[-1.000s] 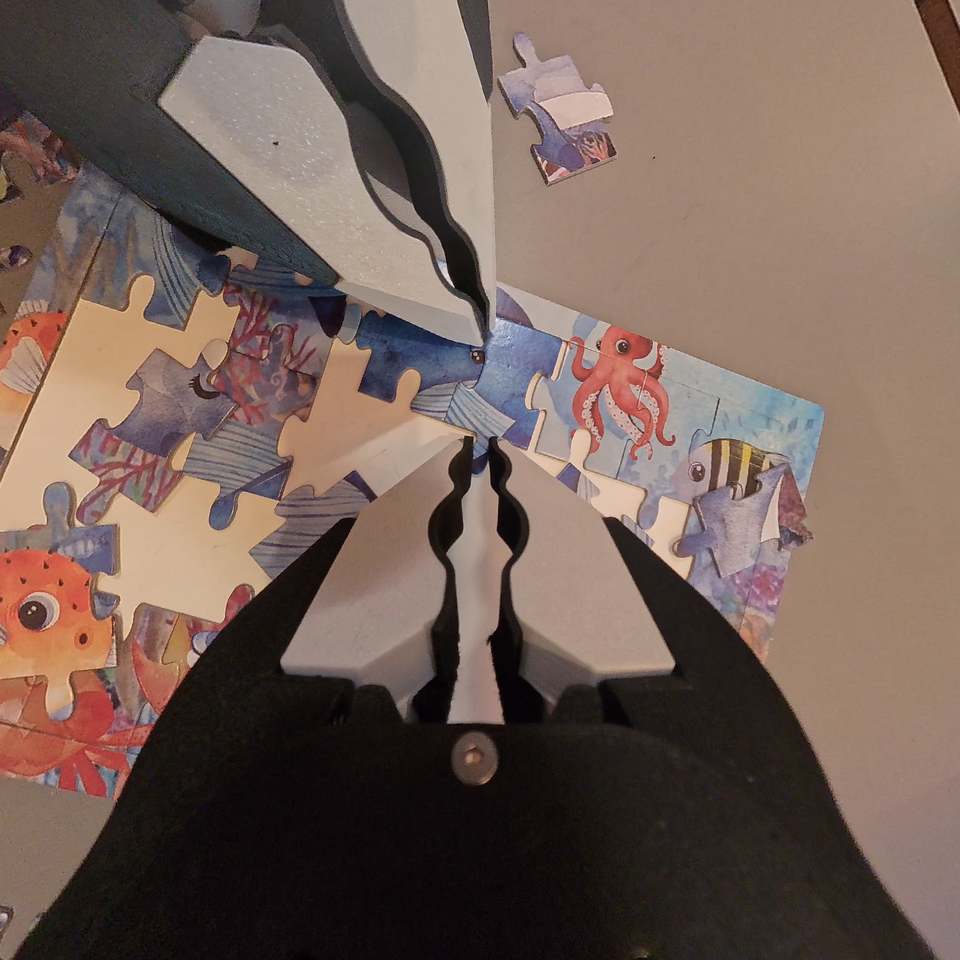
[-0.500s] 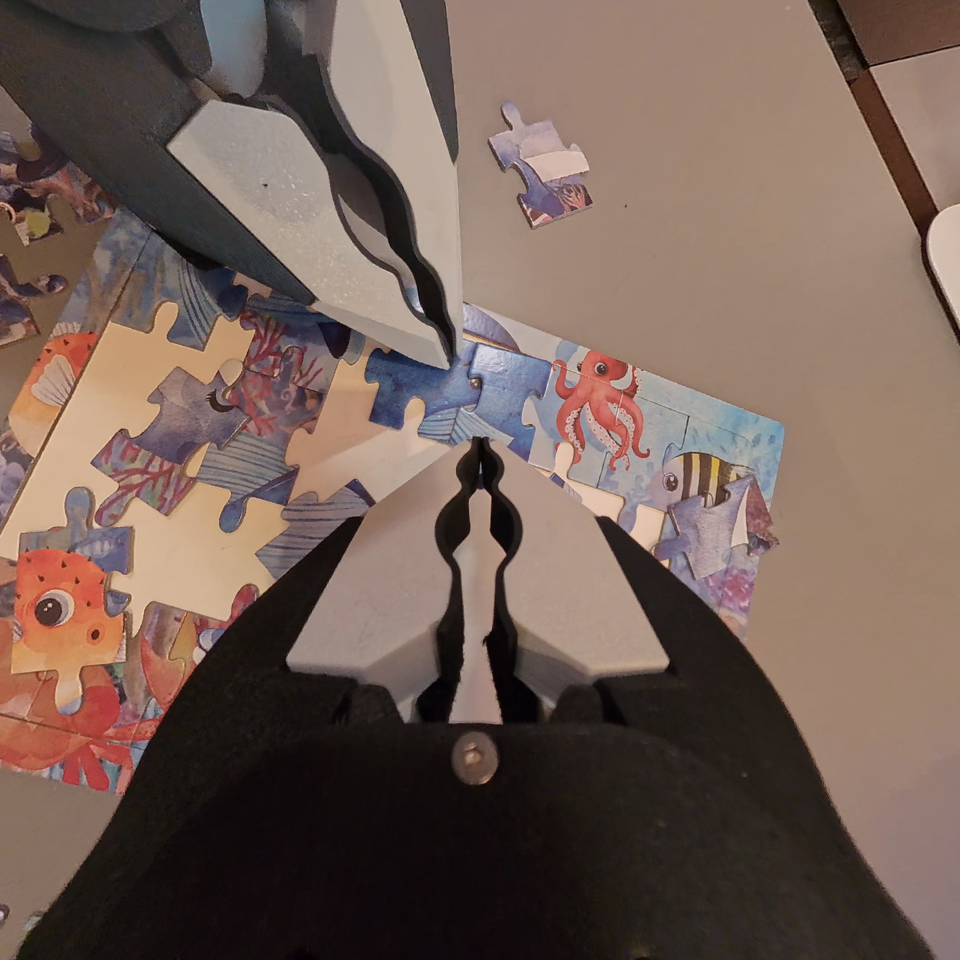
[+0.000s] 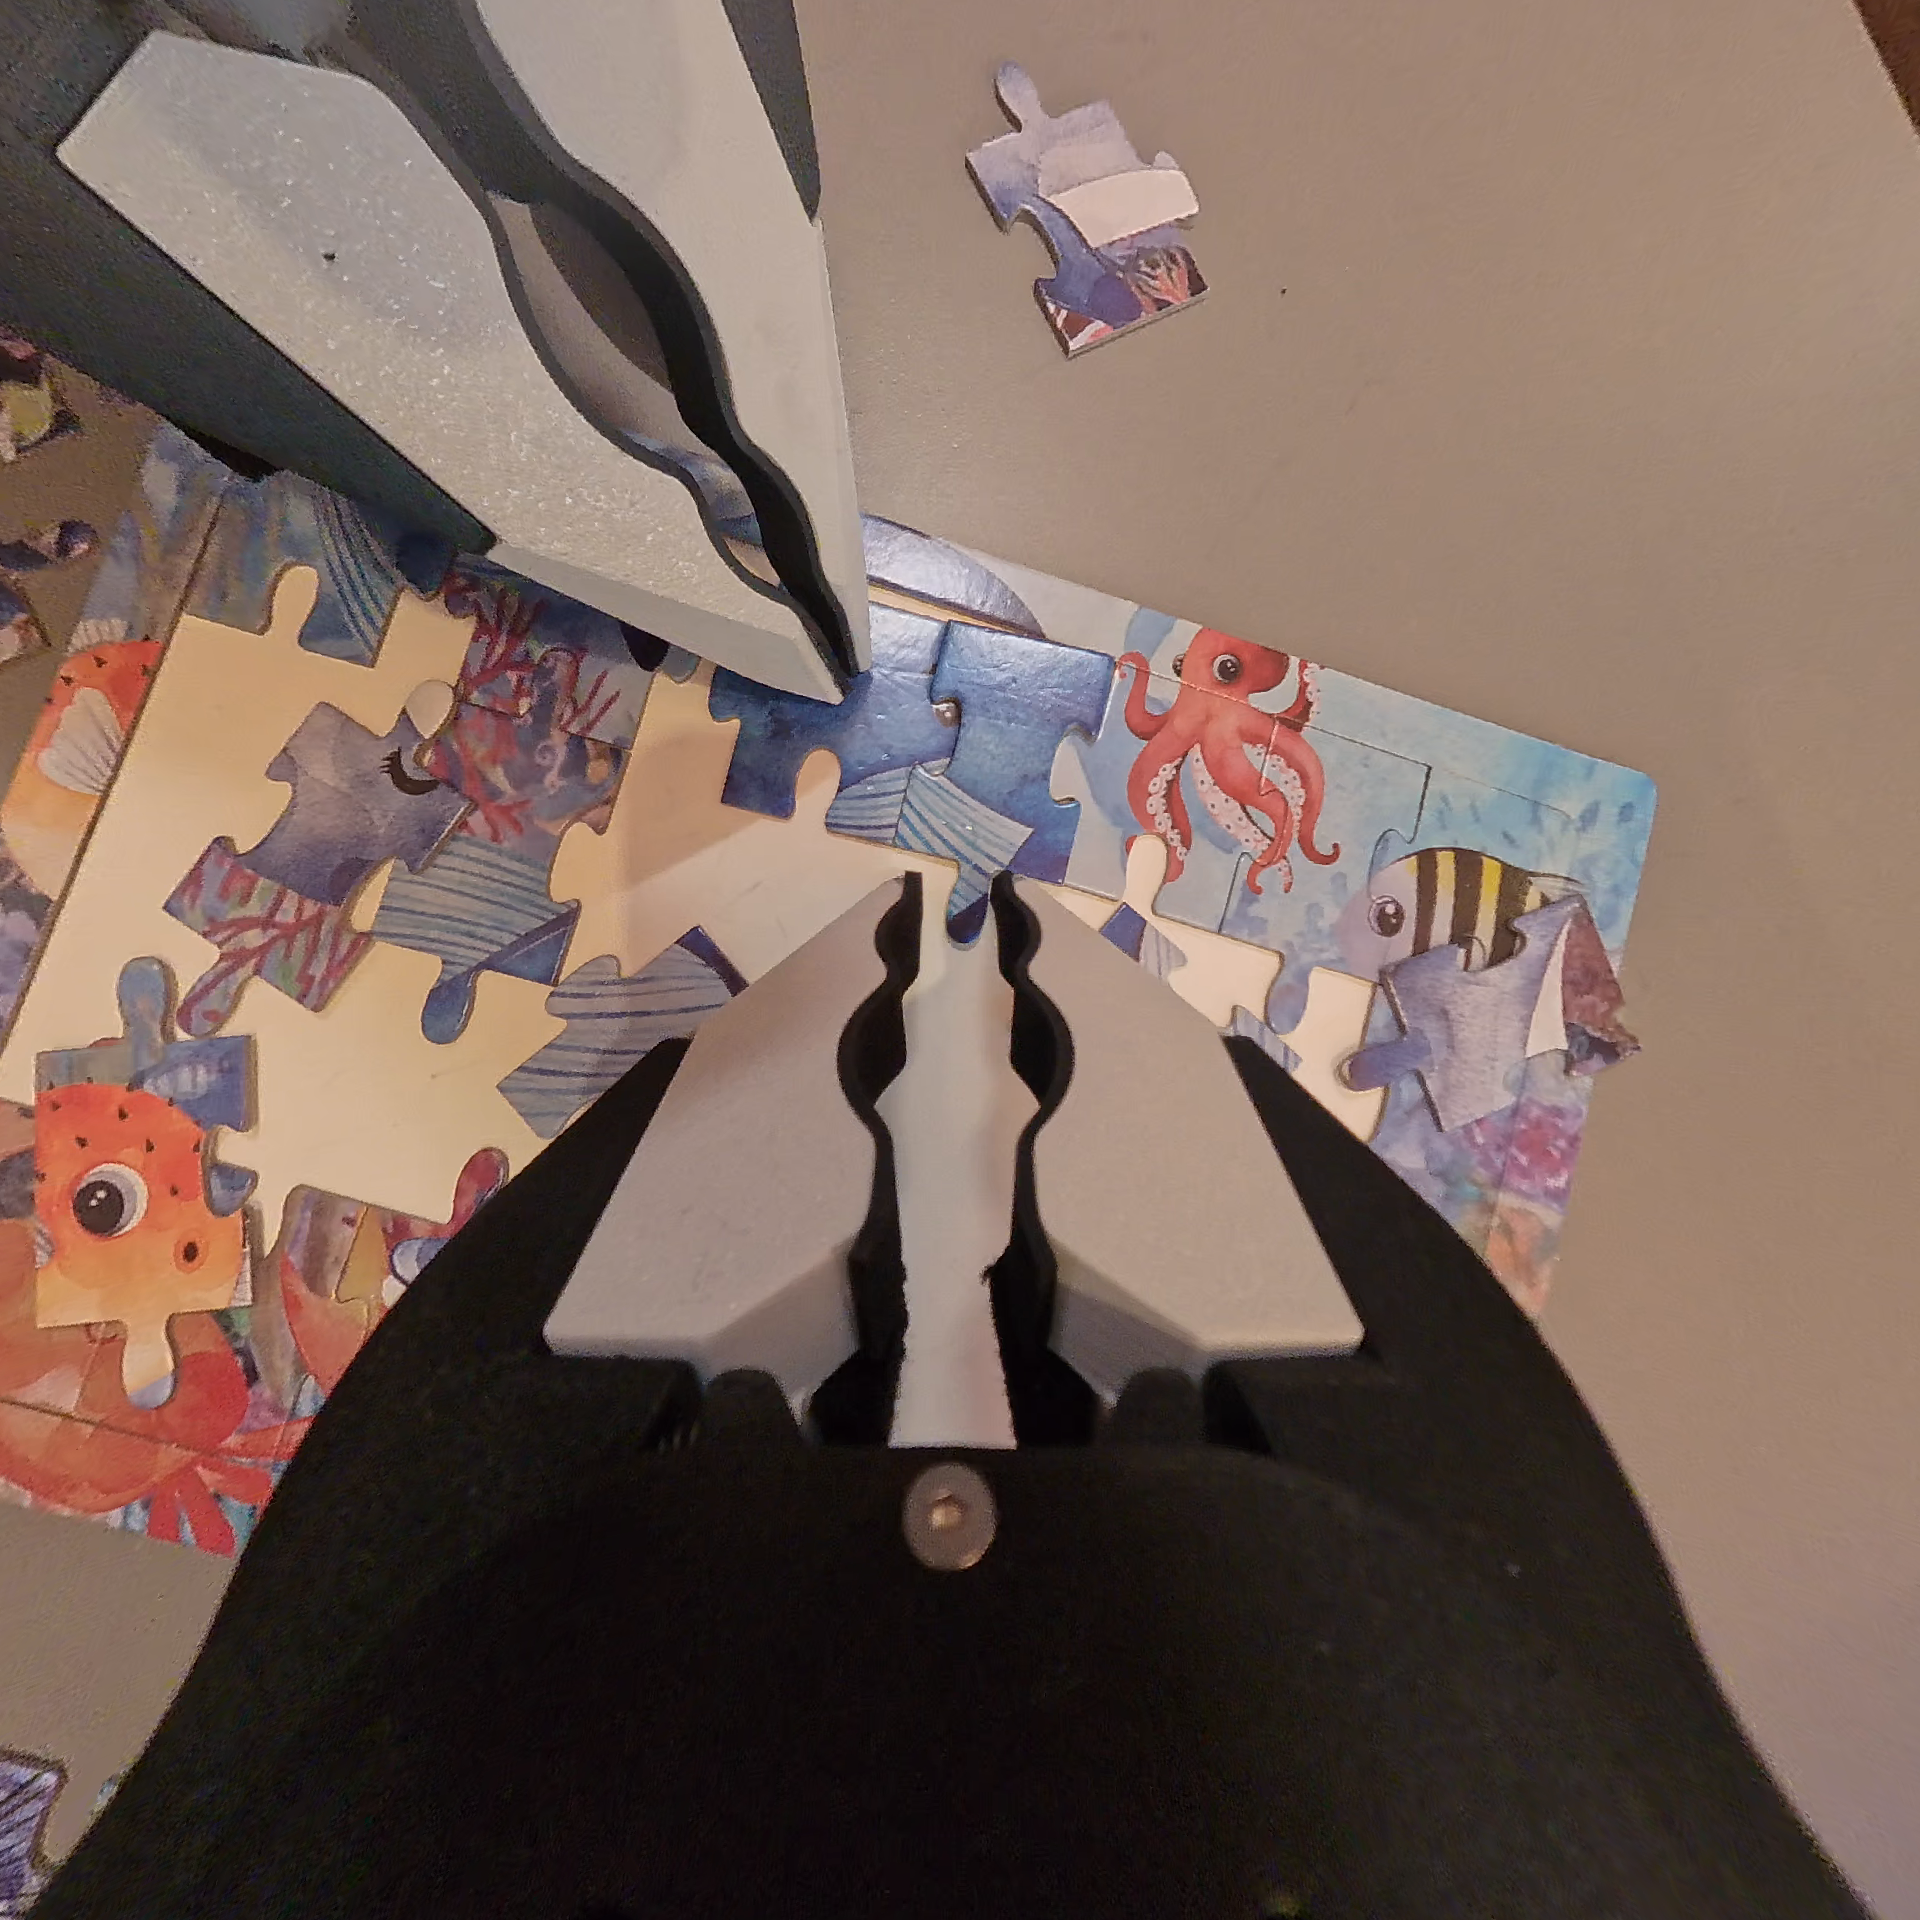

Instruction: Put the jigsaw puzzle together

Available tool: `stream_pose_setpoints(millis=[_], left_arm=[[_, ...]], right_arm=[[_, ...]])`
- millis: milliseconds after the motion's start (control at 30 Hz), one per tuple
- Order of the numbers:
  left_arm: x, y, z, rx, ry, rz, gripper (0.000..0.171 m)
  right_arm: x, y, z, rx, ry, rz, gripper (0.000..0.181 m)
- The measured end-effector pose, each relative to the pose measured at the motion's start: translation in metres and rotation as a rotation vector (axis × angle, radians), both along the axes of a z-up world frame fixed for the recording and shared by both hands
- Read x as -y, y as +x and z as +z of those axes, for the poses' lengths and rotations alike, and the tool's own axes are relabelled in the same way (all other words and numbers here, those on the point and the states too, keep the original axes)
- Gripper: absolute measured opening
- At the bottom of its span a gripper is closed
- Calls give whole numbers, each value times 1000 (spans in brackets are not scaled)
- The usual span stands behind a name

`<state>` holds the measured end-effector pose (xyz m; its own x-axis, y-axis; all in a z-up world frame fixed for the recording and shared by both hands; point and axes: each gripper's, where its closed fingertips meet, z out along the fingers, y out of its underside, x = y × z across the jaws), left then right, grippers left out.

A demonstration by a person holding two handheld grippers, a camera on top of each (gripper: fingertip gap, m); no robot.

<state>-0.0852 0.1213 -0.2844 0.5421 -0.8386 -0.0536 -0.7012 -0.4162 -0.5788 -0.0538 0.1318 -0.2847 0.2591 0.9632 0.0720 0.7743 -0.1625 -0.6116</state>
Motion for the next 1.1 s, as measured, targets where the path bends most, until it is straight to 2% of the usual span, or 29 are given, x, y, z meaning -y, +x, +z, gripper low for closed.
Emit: stream_pose_setpoints(millis=[333,667,900,1100], left_arm=[[0,0,0,-7,3,0,0],[0,0,0,-1,4,-1,0],[-5,-2,11,35,37,17,8],[-9,-17,17,17,64,55,15]], right_arm=[[-3,-2,-2,-60,-72,-13,4],[-6,-3,15,-74,44,7,4],[-27,14,30,-98,78,-61,4],[-38,35,20,-55,38,-107,4]])
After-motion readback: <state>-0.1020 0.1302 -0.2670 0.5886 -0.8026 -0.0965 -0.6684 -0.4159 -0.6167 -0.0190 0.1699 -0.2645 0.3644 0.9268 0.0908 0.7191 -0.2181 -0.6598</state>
